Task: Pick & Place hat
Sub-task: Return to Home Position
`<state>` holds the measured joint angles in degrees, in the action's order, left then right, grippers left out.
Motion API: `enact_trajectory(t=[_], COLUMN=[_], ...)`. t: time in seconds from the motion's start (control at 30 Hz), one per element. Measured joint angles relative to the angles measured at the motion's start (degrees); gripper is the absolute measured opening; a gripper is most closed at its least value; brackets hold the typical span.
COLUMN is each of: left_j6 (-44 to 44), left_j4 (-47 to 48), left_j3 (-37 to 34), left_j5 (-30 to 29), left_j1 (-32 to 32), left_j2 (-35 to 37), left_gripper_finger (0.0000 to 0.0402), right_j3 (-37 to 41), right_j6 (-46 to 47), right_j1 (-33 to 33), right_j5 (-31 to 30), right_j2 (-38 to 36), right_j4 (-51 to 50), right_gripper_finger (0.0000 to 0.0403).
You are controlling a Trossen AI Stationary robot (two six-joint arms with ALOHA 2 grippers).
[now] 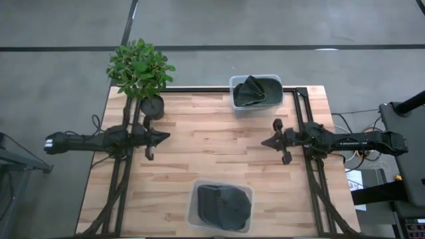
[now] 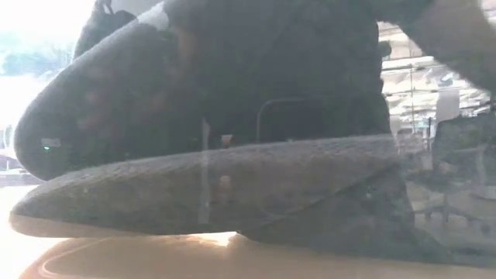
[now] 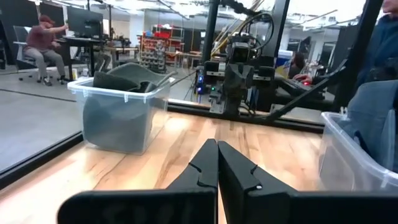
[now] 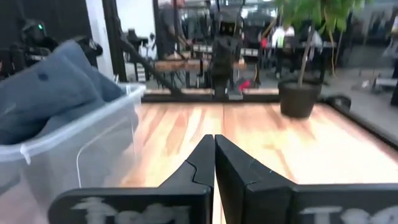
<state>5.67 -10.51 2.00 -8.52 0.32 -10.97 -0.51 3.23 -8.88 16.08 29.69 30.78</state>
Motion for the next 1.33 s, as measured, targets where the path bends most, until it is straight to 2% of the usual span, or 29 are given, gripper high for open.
enact_trajectory(t=[0.27,0.57,1.33], left_j6=[-0.5,-0.5,-0.5], left_j4=[1.6,6.4,6.5], left_j3=[-1.5,-1.5,-1.6], left_j5=[-1.6,-1.6,-1.6], left_j1=[0.0,0.0,0.0], left_j2=[0.0,0.0,0.0], left_gripper_finger=[0.0003,0.0003,0.0003], right_j3=[0.0,0.0,0.0], right_j6=[1.1,1.1,1.2], right_j1=[0.0,0.0,0.0], right_j5=[0.0,-0.1,-0.2], right_j2=[0.0,0.0,0.0], right_j4=[-5.5,-5.6,-5.7], right_gripper_finger=[0.0009,0.0009,0.0009])
